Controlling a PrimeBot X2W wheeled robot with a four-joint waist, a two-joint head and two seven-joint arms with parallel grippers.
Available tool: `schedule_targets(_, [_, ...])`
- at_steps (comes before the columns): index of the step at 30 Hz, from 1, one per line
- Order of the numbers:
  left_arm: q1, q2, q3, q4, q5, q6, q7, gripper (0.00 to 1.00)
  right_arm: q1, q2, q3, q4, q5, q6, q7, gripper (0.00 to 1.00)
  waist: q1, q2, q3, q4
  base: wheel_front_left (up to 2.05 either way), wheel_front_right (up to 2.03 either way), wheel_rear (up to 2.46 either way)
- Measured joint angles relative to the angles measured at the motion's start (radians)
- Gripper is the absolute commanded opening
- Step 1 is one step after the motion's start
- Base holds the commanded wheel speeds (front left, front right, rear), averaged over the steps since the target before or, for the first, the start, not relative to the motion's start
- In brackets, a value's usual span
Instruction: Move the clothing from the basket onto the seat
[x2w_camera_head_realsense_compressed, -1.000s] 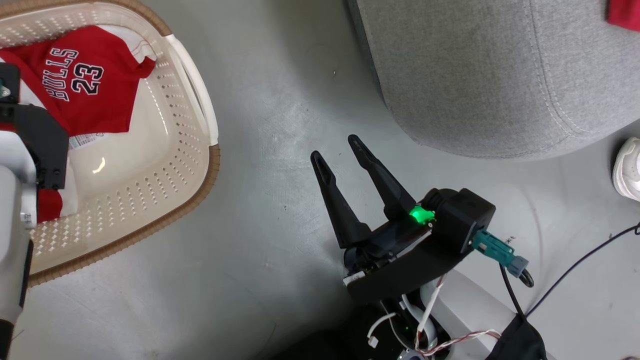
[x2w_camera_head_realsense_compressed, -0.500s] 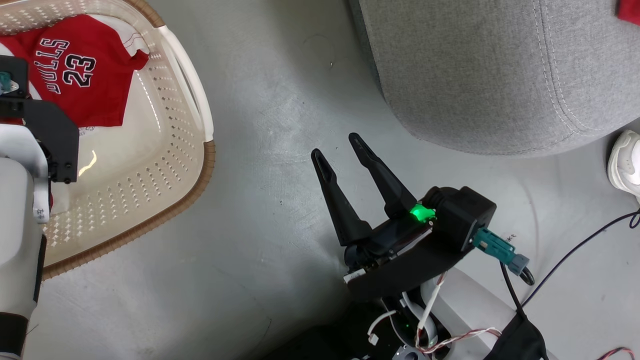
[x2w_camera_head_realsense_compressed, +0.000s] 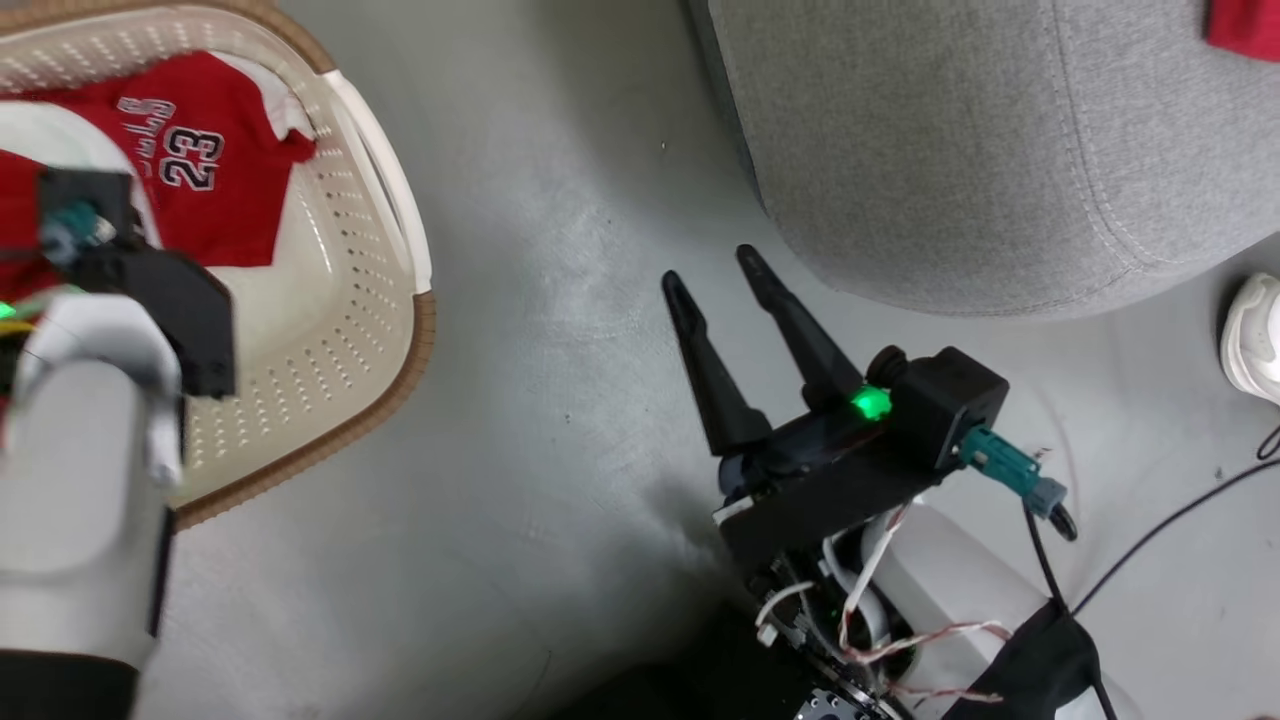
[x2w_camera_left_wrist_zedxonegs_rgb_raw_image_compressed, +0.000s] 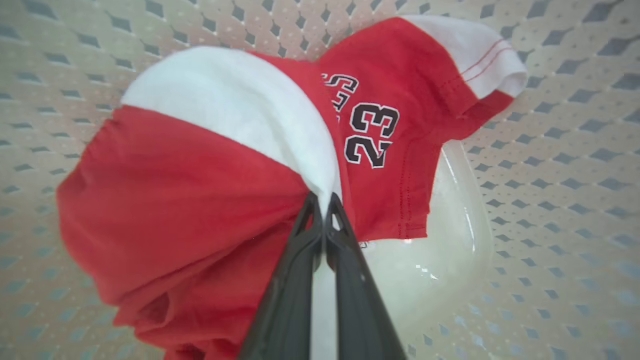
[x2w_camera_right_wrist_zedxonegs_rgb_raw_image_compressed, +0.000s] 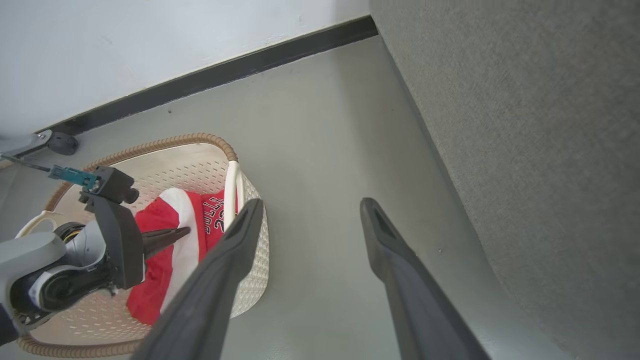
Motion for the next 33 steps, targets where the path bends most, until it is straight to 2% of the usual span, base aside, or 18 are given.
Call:
schedule_targets(4, [0.048, -0.041, 0.007, -0.014, -0.043, -0.002, -0.055, 0.0, -0.009, 0.0, -0.052, 0.039, -0.021, 0.0, 0.0, 1.0, 0.0, 0.0, -0.031, 0.013, 0.0, 0.0, 0.0])
schedule_targets(10, [0.098, -0.109, 0.013, -0.076, -0.088, -0.028, -0.164, 0.0, -0.038, -0.001, -0.107, 0.108, -0.109, 0.0, 0.0, 1.0, -0.0001, 0.0, -0.096, 0.06, 0.0, 0.0, 0.0])
schedule_targets(15, [0.142, -0.128, 0.023, -0.122, -0.111, -0.046, -0.239, 0.0, -0.072, -0.004, -0.13, 0.142, -0.15, 0.002, 0.0, 1.0, 0.0, 0.0, -0.152, 0.117, 0.0, 0.0, 0.0])
schedule_targets(24, [0.161, -0.182, -0.001, -0.232, -0.116, -0.074, -0.339, 0.0, -0.081, -0.044, -0.148, 0.183, -0.194, 0.055, 0.0, 1.0, -0.0001, 0.0, -0.265, 0.23, 0.0, 0.0, 0.0])
schedule_targets(33, [0.161, -0.222, -0.06, -0.343, -0.11, -0.112, -0.377, 0.0, -0.035, -0.068, -0.14, 0.211, -0.235, 0.109, 0.0, 1.0, -0.0001, 0.0, -0.39, 0.348, 0.0, 0.0, 0.0])
